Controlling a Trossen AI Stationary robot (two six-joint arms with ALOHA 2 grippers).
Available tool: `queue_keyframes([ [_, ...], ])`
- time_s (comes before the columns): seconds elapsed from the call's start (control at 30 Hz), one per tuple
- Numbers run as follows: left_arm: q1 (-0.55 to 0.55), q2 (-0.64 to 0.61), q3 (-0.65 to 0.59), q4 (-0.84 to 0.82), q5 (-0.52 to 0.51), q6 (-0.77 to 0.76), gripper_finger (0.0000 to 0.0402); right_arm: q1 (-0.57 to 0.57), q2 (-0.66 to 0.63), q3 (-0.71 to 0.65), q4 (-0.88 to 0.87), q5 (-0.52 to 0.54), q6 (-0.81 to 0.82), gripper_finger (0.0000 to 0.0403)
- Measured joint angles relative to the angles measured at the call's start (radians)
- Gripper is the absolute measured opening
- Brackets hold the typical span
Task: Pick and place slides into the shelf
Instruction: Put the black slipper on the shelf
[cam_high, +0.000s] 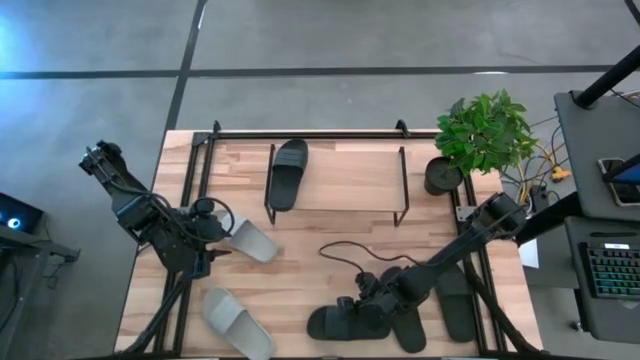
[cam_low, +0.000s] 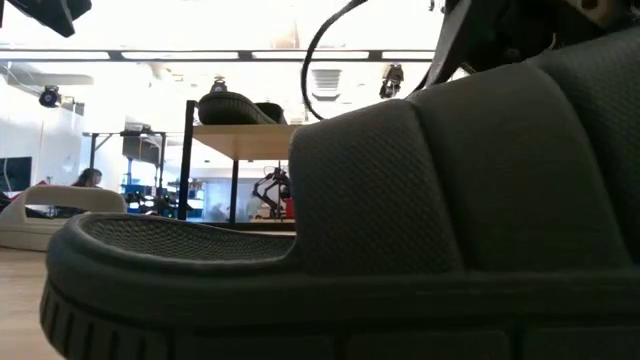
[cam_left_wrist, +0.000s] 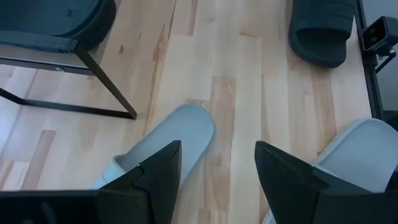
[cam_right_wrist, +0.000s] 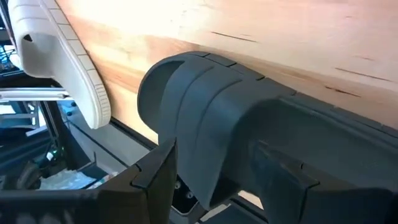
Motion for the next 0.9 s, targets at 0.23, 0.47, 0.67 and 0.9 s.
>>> queue_keyframes([
  [0.23, 0.0, 0.0, -0.001, -0.001, 0.0, 0.0, 0.0189, -0.003, 0.109, 0.037, 0.172, -0.055, 0.002, 0.0185],
  [0.47, 0.0, -0.001, -0.004, -0.001, 0.0, 0.0, 0.0189, -0.003, 0.143, 0.083, 0.158, -0.038, -0.01, 0.0181],
  [0.67, 0.0, 0.0, -0.007, -0.001, 0.0, 0.0, 0.0189, -0.002, 0.136, 0.087, 0.107, -0.01, 0.002, 0.0133],
  [0.9, 0.0, 0.0, -0.013, -0.017, 0.001, 0.007, 0.0189, 0.004, 0.135, 0.087, 0.088, 0.041, 0.058, 0.0055],
])
